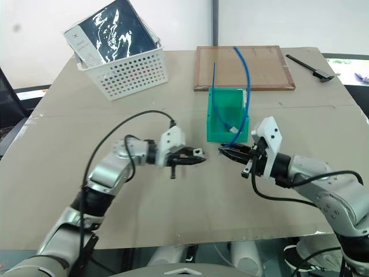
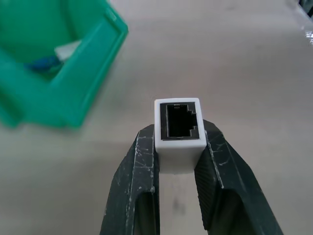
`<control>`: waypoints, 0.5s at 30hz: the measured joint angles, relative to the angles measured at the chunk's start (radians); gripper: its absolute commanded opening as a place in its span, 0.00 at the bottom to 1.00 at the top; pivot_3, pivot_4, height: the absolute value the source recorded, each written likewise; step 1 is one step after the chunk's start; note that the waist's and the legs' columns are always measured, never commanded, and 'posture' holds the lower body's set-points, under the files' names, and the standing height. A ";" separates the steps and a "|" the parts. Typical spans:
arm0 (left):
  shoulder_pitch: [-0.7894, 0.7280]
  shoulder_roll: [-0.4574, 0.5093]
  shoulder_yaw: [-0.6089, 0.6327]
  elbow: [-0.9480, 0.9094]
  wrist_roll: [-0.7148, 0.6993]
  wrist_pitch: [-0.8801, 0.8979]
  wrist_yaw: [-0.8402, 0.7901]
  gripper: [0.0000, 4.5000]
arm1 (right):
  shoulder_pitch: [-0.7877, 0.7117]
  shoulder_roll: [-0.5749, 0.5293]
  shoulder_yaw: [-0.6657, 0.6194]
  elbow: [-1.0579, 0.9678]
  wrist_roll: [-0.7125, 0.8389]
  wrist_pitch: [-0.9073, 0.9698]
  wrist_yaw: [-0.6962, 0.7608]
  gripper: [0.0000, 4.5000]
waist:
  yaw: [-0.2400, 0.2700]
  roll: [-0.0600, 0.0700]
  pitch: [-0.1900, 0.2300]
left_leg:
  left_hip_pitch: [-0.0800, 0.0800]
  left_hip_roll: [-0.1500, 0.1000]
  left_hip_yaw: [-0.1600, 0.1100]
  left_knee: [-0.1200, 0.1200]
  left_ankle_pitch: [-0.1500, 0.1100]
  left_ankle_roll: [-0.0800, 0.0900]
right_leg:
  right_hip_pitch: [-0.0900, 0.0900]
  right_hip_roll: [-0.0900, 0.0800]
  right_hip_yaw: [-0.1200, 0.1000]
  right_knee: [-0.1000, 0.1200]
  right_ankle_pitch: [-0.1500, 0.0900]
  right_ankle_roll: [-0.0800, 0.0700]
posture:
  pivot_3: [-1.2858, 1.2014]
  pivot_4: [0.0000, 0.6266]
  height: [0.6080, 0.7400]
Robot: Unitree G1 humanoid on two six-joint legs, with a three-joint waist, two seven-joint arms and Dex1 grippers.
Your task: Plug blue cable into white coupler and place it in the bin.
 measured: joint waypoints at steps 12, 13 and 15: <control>-0.032 -0.041 -0.072 0.168 0.088 -0.098 0.007 0.08 | -0.279 0.072 0.279 0.341 -0.366 -0.111 0.264 0.00 | 0.004 0.000 0.000 | -0.002 -0.002 0.000 0.000 0.003 -0.005 | -0.002 -0.002 0.000 0.000 0.000 0.000 | 0.52 0.24 1.00; -0.031 -0.040 -0.072 0.169 0.089 -0.102 0.007 0.08 | -0.284 0.081 0.283 0.360 -0.379 -0.119 0.281 0.00 | 0.004 0.000 0.000 | -0.002 -0.002 0.000 0.000 0.003 -0.005 | -0.002 -0.002 0.000 0.000 0.000 0.000 | 0.52 0.24 1.00; -0.031 -0.038 -0.072 0.170 0.095 -0.113 0.007 0.08 | -0.290 0.092 0.286 0.385 -0.404 -0.134 0.310 0.00 | 0.003 0.000 0.000 | -0.002 -0.001 -0.001 0.000 0.003 -0.005 | -0.002 -0.002 0.000 0.000 0.000 0.000 | 0.52 0.24 1.00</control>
